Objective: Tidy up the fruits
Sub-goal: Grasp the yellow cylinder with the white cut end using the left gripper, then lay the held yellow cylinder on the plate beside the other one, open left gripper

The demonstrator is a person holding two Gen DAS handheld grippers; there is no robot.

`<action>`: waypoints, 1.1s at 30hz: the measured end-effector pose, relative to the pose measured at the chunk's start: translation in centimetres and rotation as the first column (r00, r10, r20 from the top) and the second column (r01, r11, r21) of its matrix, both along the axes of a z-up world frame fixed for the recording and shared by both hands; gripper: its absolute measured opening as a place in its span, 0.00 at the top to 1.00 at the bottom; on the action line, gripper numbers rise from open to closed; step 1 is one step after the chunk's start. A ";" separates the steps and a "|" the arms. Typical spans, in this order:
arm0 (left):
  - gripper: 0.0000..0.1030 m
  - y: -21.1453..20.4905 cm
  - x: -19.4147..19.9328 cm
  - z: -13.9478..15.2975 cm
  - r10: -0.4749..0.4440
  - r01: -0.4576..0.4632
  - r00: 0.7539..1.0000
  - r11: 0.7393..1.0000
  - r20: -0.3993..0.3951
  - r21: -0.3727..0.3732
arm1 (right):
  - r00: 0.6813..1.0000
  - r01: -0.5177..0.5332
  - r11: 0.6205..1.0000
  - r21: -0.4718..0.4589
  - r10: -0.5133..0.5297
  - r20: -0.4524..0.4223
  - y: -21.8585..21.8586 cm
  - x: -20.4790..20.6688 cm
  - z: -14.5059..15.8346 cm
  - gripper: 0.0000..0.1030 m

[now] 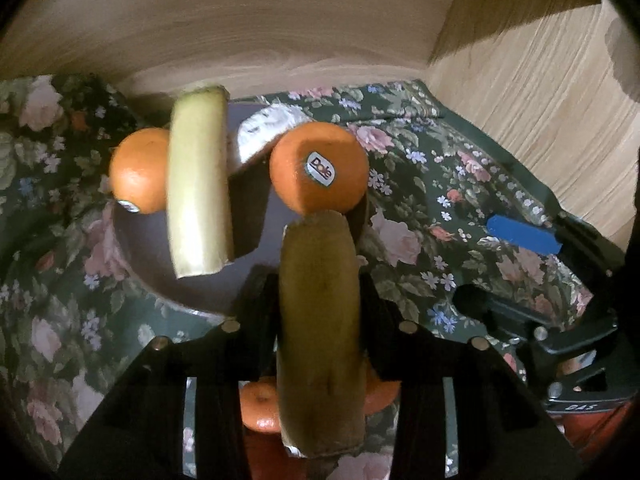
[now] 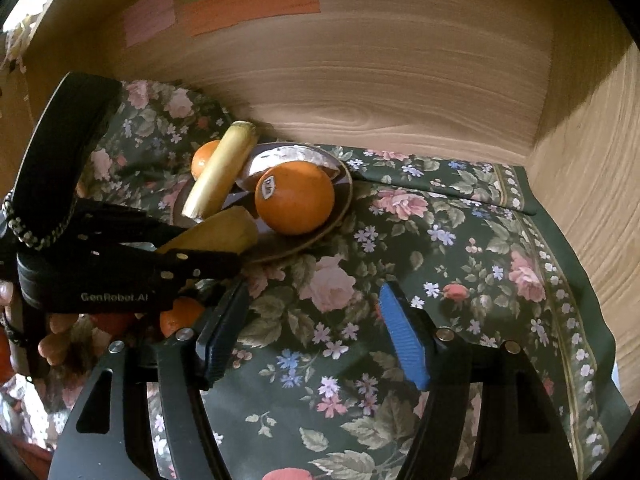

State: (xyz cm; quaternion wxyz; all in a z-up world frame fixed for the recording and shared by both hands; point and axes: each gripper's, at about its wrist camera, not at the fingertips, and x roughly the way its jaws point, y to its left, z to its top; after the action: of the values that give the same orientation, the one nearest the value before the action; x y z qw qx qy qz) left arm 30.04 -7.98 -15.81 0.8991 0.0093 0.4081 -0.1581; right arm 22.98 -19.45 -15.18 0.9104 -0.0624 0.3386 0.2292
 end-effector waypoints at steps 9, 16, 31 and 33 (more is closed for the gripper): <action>0.64 2.0 -6.2 4.4 0.019 -0.014 0.984 0.999 0.175 -0.031 | 0.994 -0.101 0.995 -0.007 0.101 -0.044 3.0 -1.5 -1.3 0.37; 0.64 3.9 -9.4 6.7 0.072 -0.057 0.958 0.996 0.277 -0.062 | 0.983 -0.160 0.987 -0.003 0.160 -0.091 5.6 -1.7 -2.5 0.38; 0.64 7.5 -8.3 5.0 0.152 -0.141 0.951 0.988 0.269 -0.059 | 0.971 -0.171 0.985 0.030 0.174 -0.163 6.5 -0.7 -3.1 0.66; 0.64 7.7 -7.4 5.1 0.158 -0.147 0.951 0.987 0.267 -0.060 | 0.975 -0.163 0.986 0.030 0.166 -0.151 6.2 -0.6 -2.5 0.66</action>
State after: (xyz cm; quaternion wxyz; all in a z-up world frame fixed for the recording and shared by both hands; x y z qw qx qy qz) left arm 22.68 -0.23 -10.71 0.9560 -0.0186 0.2775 -0.0934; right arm 22.42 -13.27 -17.65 0.8603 -0.0644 0.3990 0.3108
